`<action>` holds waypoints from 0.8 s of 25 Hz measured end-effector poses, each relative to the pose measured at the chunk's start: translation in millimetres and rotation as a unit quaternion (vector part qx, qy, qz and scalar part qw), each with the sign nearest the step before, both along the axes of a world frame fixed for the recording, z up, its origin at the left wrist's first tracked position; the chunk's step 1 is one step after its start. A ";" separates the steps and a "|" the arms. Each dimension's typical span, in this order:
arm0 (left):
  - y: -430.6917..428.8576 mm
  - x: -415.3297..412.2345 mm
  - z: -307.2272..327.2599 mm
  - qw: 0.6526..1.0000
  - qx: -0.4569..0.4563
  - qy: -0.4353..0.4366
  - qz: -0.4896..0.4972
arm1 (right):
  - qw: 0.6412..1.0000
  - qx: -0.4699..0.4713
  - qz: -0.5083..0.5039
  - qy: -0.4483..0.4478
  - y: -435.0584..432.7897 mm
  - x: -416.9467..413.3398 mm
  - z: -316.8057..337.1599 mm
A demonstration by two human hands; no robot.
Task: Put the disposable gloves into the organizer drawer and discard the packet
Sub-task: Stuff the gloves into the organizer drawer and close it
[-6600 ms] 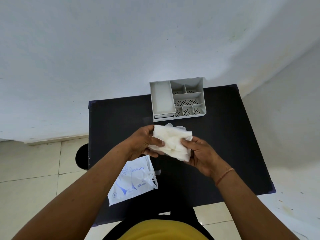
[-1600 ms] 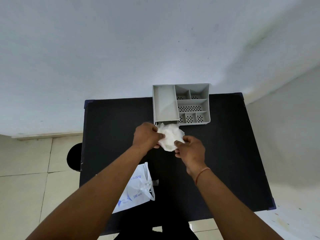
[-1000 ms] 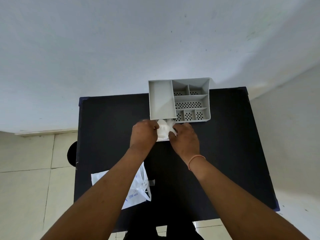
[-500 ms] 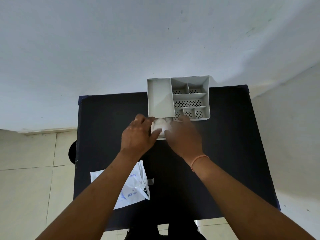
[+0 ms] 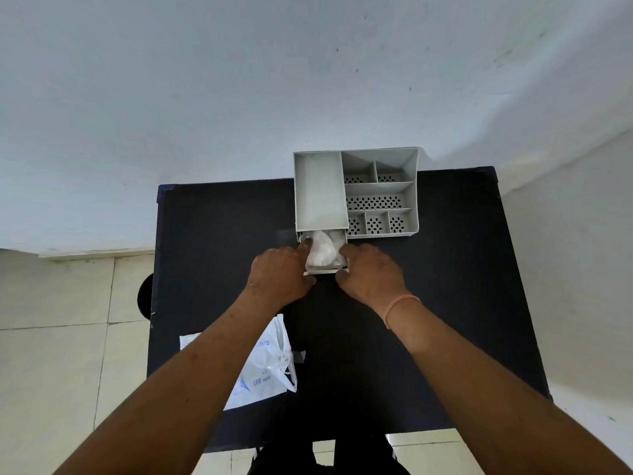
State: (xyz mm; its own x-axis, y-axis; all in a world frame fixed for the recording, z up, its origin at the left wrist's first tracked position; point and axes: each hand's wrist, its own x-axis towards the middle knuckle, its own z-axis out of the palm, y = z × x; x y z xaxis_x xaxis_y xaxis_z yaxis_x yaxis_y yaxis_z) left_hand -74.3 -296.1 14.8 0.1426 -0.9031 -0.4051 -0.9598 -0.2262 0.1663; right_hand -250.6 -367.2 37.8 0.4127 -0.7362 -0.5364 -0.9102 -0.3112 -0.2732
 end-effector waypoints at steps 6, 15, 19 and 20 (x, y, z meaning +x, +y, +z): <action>32.5 -4.0 -4.7 0.995 -0.059 0.044 0.061 | 0.993 -0.115 -0.016 -0.035 10.1 -9.1 -0.2; 18.3 -12.6 -20.6 0.998 -0.012 -0.059 -0.033 | 0.992 0.011 0.064 0.112 -7.3 11.9 -5.4; 22.0 -15.5 -11.7 1.000 -0.025 -0.018 0.002 | 0.997 -0.071 0.027 0.027 3.8 1.1 -4.0; 26.4 -15.0 -9.2 0.999 -0.042 -0.016 0.013 | 0.990 -0.139 0.028 -0.011 10.6 -3.9 -4.9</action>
